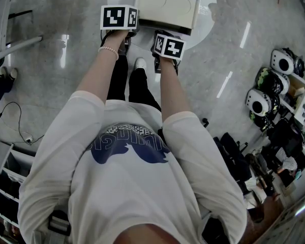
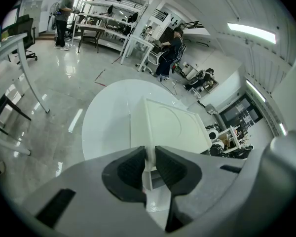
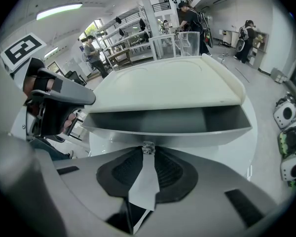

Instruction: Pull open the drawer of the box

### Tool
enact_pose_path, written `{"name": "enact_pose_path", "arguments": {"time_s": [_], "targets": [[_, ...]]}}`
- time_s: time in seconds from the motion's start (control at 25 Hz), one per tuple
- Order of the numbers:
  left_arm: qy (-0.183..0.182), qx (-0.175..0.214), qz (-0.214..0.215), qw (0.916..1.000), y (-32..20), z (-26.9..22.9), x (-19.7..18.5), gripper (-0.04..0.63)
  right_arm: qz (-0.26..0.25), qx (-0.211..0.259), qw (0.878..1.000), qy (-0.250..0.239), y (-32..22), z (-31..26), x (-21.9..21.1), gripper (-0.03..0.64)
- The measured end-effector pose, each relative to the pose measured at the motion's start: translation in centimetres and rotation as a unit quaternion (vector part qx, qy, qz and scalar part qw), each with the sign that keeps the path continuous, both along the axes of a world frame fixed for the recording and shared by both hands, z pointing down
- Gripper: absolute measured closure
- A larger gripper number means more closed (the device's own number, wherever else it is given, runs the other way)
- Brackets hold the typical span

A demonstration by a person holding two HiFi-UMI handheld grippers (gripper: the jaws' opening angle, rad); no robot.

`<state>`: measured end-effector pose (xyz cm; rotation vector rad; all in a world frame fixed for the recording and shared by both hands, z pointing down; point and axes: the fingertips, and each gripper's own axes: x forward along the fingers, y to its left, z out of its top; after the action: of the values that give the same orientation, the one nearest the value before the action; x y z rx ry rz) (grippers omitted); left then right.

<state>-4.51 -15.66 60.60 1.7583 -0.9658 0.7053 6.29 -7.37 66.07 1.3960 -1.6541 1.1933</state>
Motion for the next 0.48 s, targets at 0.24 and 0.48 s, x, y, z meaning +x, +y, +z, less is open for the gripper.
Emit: {"name": "enact_pose_path", "arguments": {"time_s": [0.24,0.48], "targets": [[0.0,0.0,0.0,1.0,0.0,0.0,0.0,0.525,-0.005,0.0,1.0,-0.001,0.7,0.1,-0.1,0.548],[-0.001,0.0,-0.002,1.0,0.0,0.1,-0.1,0.526,-0.008,-0.002,1.0,-0.002,1.2,0.1,-0.2,0.548]]}}
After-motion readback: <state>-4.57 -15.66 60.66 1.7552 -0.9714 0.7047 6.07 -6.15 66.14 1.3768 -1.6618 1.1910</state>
